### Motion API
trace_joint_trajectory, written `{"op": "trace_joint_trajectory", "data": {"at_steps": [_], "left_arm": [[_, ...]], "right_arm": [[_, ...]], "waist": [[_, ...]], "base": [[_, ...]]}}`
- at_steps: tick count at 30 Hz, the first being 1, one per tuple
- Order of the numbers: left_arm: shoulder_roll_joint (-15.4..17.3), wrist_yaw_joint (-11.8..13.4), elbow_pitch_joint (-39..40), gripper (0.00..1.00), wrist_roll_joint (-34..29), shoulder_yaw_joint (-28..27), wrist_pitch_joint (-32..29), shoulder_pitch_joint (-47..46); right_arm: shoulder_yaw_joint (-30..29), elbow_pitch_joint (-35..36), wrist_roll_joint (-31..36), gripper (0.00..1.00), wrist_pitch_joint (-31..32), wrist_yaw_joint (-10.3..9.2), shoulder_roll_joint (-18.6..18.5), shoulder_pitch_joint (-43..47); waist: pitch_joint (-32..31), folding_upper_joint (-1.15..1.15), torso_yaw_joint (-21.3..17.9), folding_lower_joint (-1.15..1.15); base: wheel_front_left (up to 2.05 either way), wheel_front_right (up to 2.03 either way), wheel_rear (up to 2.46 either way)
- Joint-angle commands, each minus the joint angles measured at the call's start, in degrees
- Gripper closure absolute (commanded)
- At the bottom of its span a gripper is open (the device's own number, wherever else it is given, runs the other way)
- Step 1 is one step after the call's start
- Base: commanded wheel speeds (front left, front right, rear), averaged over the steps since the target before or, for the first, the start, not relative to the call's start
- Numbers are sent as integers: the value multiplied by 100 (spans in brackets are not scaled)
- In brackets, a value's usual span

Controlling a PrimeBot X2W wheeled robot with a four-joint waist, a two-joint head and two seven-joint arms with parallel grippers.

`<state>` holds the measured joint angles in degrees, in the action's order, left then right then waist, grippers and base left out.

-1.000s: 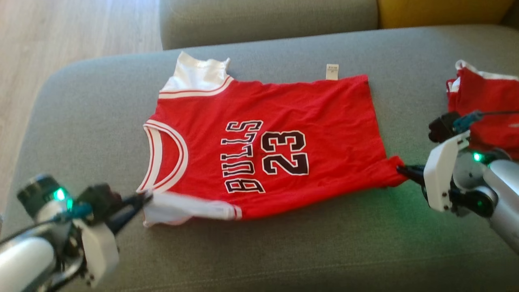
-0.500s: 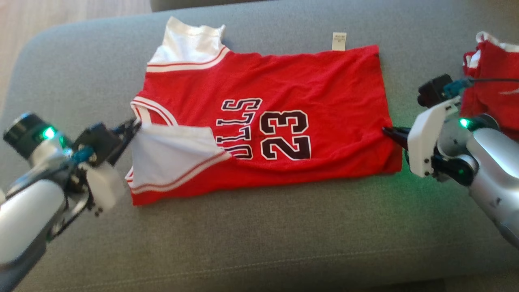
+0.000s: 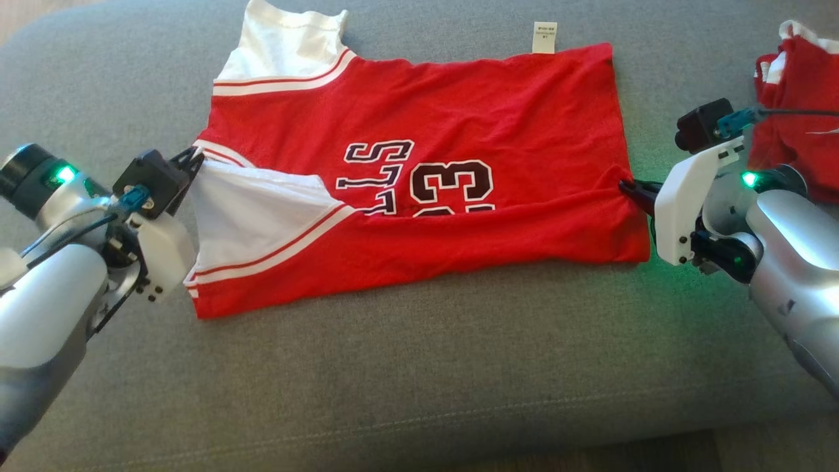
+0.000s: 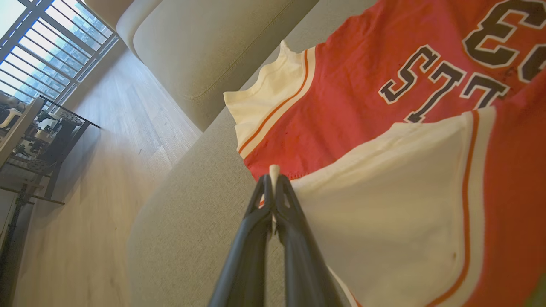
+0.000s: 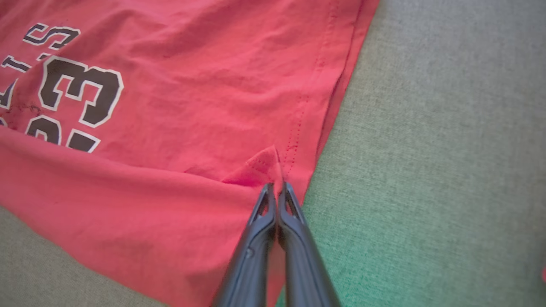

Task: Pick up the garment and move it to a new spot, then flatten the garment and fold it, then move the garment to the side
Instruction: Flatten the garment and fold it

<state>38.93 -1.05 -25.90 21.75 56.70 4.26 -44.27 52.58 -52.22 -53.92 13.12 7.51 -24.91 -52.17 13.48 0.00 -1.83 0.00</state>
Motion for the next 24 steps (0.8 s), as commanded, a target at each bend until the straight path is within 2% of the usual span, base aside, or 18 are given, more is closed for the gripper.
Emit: {"op": "trace_joint_trajectory", "data": {"at_steps": [1,8,9,10,11,12,15,18,21,24], "left_arm": [[164,7,-43,100,-37,-265,77,-391],[-33,43,-457,100,-88,-221,208,-549],[-64,47,-499,95,-92,-214,232,-568],[-100,54,-536,74,-84,-217,270,-582],[-140,77,-572,18,-67,-232,317,-589],[-182,120,-609,0,-42,-258,363,-592],[-296,316,-695,0,268,-537,527,-536],[-348,736,-619,0,682,-1072,830,-459],[-360,1134,-319,0,980,-1544,997,-242],[-396,1410,227,0,1282,-2032,1060,151]], "right_arm": [[9,45,46,100,-93,-2,7,-120],[24,-73,-17,100,-316,-2,42,-181],[-11,-108,-39,27,-396,-2,56,-192],[-48,-147,-86,0,-435,-2,80,-190],[-58,-166,-112,0,-465,-2,96,-187],[-58,-180,-128,0,-494,-2,107,-184],[-106,-260,-162,0,-680,-2,115,-168],[-136,-330,-106,0,-989,-2,73,-115],[-199,-419,81,0,-1611,-2,19,-62],[-416,-533,288,0,-2490,-2,11,-19]], "waist": [[28,0,-4,0],[112,0,4,0],[119,0,10,0],[120,0,17,0],[118,0,24,0],[113,0,28,0],[59,0,24,0],[-32,0,38,0],[-143,0,30,0],[-270,0,25,0]], "base": [[0,0,0],[0,0,0],[0,0,0],[0,0,0],[0,0,0],[0,0,0],[0,0,0],[0,0,0],[0,0,0],[0,0,0]]}}
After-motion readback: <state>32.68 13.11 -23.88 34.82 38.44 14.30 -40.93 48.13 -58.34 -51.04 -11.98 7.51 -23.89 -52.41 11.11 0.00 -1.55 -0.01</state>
